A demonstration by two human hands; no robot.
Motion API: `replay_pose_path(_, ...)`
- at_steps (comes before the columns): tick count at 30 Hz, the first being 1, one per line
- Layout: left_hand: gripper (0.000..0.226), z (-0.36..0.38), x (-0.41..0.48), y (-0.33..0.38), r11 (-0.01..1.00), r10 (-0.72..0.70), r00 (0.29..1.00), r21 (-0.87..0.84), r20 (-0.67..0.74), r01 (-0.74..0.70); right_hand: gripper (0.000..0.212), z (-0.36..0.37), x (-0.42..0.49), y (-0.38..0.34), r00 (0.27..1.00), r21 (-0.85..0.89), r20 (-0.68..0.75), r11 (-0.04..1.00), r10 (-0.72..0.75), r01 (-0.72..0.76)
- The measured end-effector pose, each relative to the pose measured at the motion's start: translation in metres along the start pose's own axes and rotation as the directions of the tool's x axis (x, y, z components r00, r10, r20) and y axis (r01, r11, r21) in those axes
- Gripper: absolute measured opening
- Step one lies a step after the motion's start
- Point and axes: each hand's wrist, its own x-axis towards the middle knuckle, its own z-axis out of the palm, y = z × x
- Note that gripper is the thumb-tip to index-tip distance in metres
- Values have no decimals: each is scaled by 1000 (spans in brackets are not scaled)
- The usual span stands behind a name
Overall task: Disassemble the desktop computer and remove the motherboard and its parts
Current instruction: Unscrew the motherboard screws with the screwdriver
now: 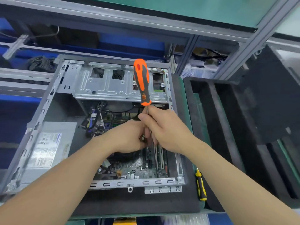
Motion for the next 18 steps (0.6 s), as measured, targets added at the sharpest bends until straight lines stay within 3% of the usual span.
replay_pose_path(5, 73, -4, -1, 4, 1000, 20, 997, 22, 71, -21, 28, 0, 0, 3, 993, 85, -119, 996, 6, 4)
replay_pose_path(10, 20, -3, -1, 0, 1000, -13, 994, 4, 110, 13, 28, 1, 0, 6, 979, 83, -202, 996, -5, 22)
replay_pose_path(18, 27, -3, -1, -1, 1000, 7, 983, 24, 186, -12, 34, -15, 8, 2, 931, 140, -363, 990, 31, 21)
